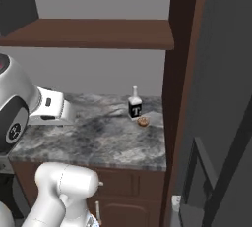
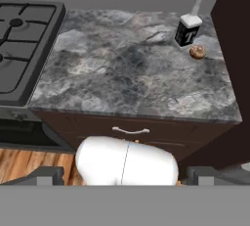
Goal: Place the beer and liquor on the top shelf of the fridge to keep them out of children's reach, and place the mushroom on lower shelves for easy access.
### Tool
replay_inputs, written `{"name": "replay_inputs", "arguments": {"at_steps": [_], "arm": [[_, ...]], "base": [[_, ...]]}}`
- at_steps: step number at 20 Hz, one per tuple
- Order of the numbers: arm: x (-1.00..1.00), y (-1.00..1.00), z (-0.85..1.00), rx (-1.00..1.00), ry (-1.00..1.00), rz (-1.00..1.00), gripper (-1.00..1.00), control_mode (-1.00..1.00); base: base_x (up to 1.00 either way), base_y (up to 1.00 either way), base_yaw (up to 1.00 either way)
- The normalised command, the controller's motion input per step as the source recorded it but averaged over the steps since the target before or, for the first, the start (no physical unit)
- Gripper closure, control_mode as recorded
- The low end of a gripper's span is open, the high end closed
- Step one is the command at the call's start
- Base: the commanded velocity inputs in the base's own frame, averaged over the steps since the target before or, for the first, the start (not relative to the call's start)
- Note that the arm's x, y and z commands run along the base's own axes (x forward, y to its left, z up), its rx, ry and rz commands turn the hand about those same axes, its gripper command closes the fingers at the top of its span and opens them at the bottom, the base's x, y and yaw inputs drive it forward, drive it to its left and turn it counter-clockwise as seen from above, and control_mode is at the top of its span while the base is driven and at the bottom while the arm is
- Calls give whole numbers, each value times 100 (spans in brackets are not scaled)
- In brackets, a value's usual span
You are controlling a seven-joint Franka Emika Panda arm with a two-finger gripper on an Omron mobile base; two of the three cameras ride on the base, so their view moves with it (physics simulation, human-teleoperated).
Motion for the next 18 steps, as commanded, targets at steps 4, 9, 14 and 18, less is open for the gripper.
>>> {"name": "replay_inputs", "arguments": {"at_steps": [4, 9, 14, 18], "arm": [[0, 0, 0, 0, 0, 0, -100, 100], [9, 3, -1, 0, -3, -1, -100, -100], [49, 9, -23, 0, -2, -2, -100, -100], [52, 0, -45, 0, 0, -12, -100, -100]], "base": [[71, 28, -18], [42, 18, -13], [0, 0, 0], [0, 0, 0]]}}
